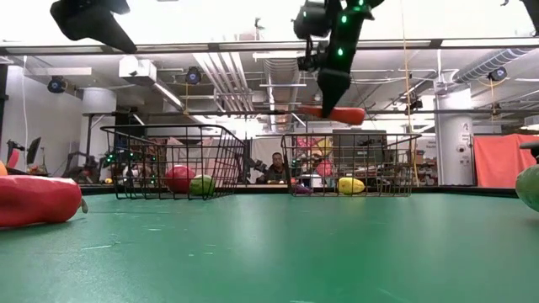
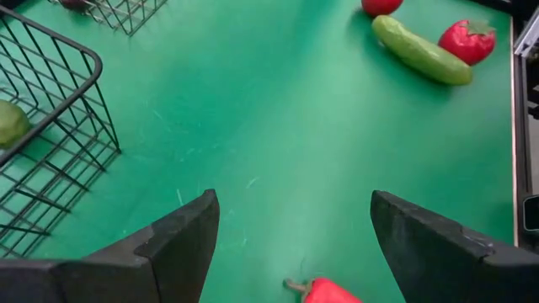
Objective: Sort produce into baskets
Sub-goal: Put the carrot into the gold wire basket
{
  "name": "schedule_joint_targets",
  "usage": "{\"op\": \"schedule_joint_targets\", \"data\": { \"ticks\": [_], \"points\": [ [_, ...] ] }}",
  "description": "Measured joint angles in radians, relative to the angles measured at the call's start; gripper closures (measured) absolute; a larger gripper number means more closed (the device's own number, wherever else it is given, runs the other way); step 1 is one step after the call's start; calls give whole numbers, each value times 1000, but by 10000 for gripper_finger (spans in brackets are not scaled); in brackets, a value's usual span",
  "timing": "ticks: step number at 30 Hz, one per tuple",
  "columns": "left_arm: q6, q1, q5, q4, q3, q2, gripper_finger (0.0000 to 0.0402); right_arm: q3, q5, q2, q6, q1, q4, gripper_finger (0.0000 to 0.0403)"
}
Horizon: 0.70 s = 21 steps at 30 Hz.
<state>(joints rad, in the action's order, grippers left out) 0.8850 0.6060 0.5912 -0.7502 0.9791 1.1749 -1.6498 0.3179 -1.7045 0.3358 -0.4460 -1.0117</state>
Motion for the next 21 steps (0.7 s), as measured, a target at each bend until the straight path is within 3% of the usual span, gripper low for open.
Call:
{"op": "schedule_joint_targets", "data": {
  "ticks": [10,21],
  "points": [
    [0,0,-1,0,0,0,112,3,-50,-91,115,-157,-3,316],
    [0,0,27,0,0,2,112,5,-82,-164,138,-199,13,312]
  ]
}}
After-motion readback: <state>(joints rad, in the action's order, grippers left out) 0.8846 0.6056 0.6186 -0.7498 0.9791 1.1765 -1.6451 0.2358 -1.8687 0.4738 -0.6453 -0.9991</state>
